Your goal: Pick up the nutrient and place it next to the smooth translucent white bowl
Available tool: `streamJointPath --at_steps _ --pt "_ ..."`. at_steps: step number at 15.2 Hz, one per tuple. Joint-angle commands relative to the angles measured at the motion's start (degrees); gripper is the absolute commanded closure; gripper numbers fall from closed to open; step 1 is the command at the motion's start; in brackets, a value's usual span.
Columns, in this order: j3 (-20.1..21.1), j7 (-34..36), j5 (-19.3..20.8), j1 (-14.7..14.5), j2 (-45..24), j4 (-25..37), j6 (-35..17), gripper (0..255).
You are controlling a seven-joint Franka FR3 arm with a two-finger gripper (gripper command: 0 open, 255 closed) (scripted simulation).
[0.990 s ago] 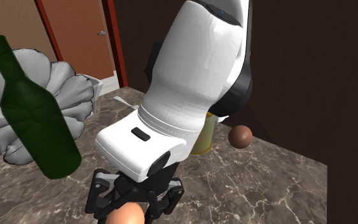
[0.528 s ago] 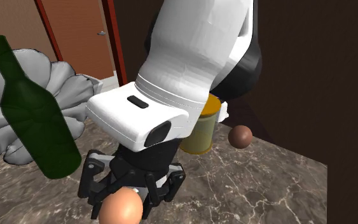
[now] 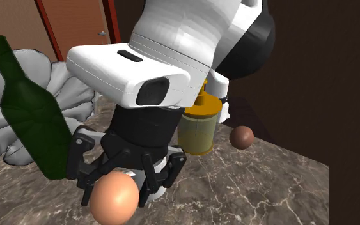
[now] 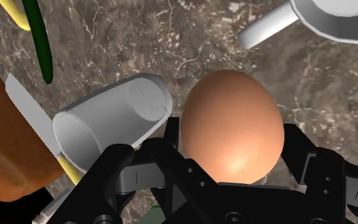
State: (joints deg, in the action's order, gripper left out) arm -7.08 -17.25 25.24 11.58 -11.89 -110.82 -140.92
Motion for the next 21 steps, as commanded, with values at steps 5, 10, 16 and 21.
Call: streamJointPath --at_steps 5,10,16,21 --pt "0.38 -1.98 -1.4 0.0 1.98 2.09 3.88 255" --pt "0.63 -3.51 -2.45 -0.03 3.22 4.3 7.15 255" --pt "0.87 -5.24 -3.57 -0.1 4.34 7.39 11.17 255" --pt "0.66 -6.86 -4.15 0.29 6.65 7.23 12.97 255"
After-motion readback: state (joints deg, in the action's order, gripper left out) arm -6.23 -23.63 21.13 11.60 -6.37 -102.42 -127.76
